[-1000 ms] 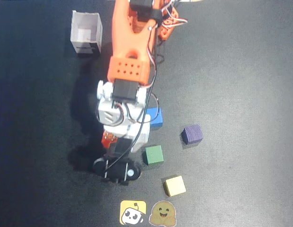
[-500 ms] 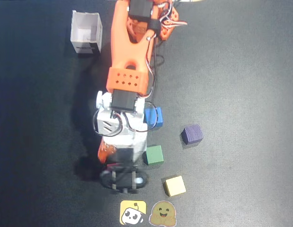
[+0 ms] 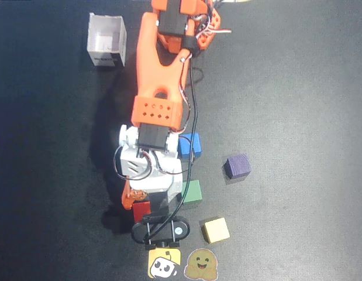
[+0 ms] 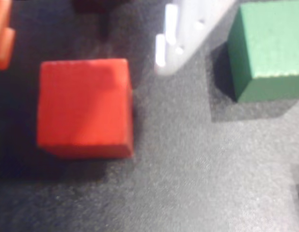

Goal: Put the red cube on top of the yellow cube.

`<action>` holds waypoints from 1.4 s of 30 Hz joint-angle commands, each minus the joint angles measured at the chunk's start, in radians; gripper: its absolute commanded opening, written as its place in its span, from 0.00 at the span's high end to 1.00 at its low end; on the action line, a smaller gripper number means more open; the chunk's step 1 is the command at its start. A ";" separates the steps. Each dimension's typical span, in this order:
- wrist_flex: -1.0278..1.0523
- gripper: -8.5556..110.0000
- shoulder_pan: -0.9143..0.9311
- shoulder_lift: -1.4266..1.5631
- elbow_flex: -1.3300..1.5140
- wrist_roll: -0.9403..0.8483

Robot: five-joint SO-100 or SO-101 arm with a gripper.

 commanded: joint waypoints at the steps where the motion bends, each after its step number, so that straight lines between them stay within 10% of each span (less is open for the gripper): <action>1: -0.002 0.73 -0.005 -0.005 -0.063 0.009; 42: -0.064 0.74 0.021 -0.144 -0.114 0.034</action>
